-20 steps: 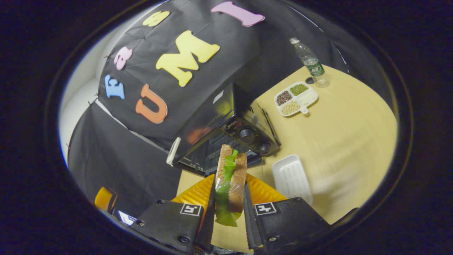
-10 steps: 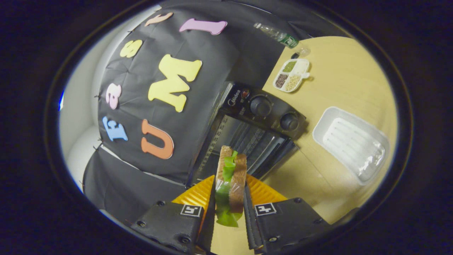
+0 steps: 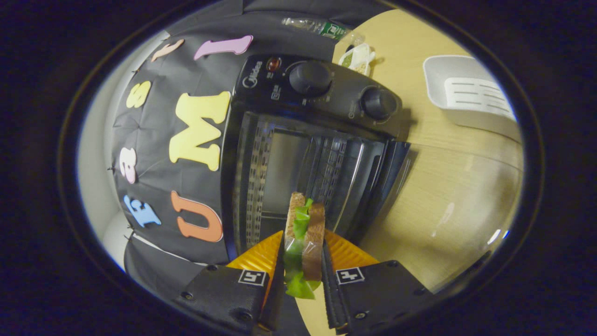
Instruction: Open the electric oven with the left hand, put the food in, and close the electric oven.
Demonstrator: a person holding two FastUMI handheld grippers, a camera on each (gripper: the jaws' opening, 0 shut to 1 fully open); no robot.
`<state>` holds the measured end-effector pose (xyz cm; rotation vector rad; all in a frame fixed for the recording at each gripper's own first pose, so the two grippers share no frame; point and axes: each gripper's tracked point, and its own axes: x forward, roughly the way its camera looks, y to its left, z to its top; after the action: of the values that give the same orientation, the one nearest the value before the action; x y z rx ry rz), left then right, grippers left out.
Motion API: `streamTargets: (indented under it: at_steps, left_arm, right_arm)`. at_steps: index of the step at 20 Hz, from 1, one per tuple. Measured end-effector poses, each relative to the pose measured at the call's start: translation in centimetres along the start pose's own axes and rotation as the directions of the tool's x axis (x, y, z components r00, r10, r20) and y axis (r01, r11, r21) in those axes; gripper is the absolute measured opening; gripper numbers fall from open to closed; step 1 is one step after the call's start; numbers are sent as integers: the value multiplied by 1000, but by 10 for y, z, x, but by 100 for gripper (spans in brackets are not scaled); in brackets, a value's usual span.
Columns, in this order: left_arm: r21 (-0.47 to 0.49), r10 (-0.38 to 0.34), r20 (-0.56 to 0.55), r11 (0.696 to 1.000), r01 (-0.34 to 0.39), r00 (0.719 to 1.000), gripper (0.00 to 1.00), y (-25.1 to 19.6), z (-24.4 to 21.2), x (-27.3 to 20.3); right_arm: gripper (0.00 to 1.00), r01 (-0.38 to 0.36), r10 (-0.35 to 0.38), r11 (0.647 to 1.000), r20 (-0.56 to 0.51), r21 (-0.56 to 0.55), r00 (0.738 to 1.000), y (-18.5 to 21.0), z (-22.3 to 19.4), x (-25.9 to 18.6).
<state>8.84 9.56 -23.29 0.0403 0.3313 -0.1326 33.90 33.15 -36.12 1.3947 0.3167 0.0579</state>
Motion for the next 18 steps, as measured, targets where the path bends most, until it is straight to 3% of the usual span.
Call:
streamTargets:
  at_steps: [7,12,14,15,16,18]
  left_arm:
    - [-33,13,-4,999,-13,1000,96,12,-2,1]
    - [-51,12,-7,999,-13,1000,96,8,-5,4]
    - [-58,12,-17,998,-13,1000,96,8,-8,6]
    - [-63,16,-12,998,-17,1000,96,9,-8,6]
    - [-69,18,-12,997,-19,1000,96,9,-9,6]
    - [-72,23,-11,997,-23,1000,96,10,-9,6]
  right_arm:
    - [37,32,-30,999,54,-42,998,-6,14,37]
    - [47,88,-73,971,73,-222,995,-16,16,43]
    - [53,119,-98,932,78,-343,992,-18,17,43]
    - [63,132,-108,904,81,-407,991,-17,18,43]
    - [68,150,-120,869,93,-471,988,-16,21,43]
    - [87,199,-156,774,123,-601,980,-18,29,43]
